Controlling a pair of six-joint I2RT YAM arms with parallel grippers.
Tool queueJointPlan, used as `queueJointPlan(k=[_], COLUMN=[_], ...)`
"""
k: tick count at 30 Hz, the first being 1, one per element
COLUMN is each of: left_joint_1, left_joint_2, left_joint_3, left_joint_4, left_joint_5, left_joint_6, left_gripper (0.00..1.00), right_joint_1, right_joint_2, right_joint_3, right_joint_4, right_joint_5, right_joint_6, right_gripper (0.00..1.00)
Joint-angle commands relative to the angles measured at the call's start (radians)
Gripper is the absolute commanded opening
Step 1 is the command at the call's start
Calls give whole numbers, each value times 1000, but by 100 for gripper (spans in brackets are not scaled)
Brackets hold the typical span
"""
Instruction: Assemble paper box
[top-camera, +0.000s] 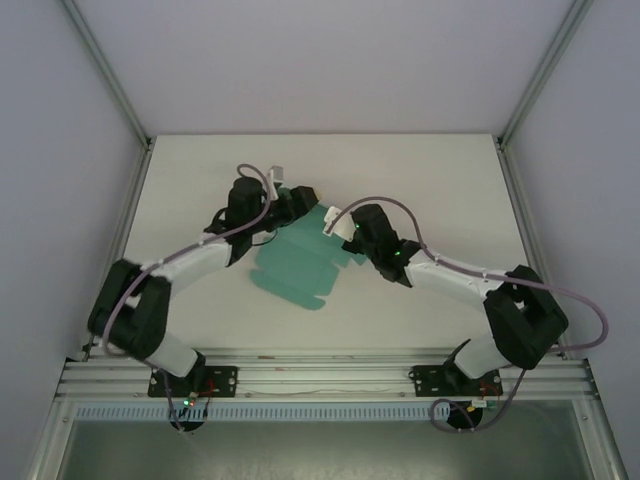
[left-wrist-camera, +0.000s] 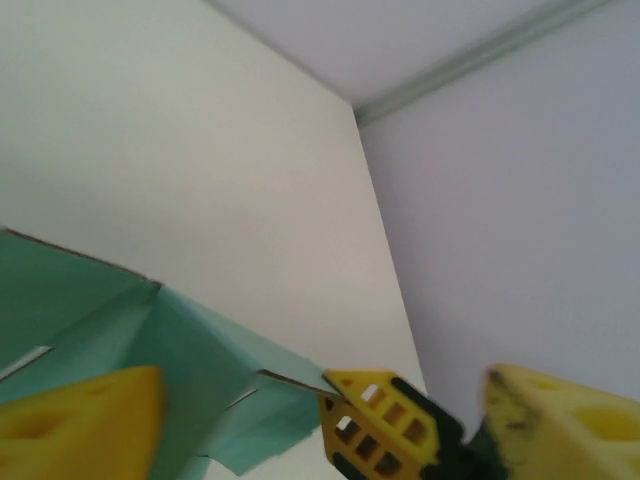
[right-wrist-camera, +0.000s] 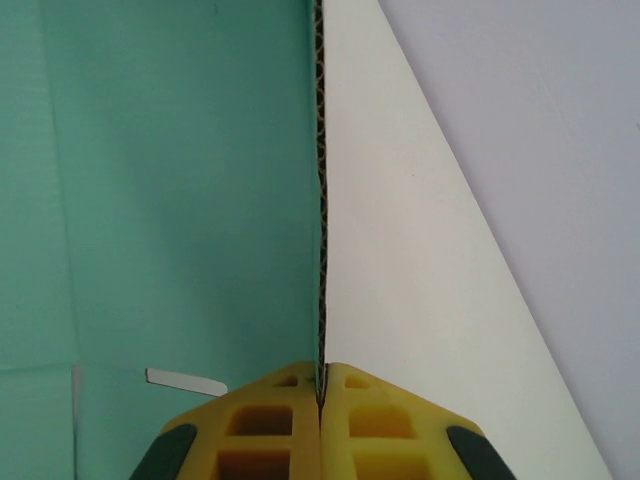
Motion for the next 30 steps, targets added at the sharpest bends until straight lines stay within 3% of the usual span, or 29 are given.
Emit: queueJointPlan(k=[1,5,10,14,17,19,24,30], left_joint_1=[13,77,197,202,202,202,199,196], left_joint_2=[-121,-186,-159,-99,-52,-16,26,6], left_joint_3=[-13,-73,-181,-194,-186,-185,-220,-299], left_joint_4=[-339,-499,-450,-353,-306,-254,-98,62], left_joint_5=[-288,-474,-389,-328,-351,-306,-44,75], left_joint_6=[212,258,304,339,338,362,430,394], left_gripper=[100,100,100,100,100,99,93,92], right_joint_1=[-17,-32,-52,-60,-61,-62,-69,-74], right_joint_2=[-37,-61,-90,-88,-83,-80,-78,-78], right_joint_3=[-21,-24,-15,0,8,13,23,31], right_joint_4=[-28,-65,-121,-151,-153,-148,-144,-150], right_joint_5=[-2,-29,-112,-148,-161,-176,-204,-234], right_joint_6=[31,43,60,71,78,84,99,113], right_gripper=[0,0,0,0,0,0,0,0])
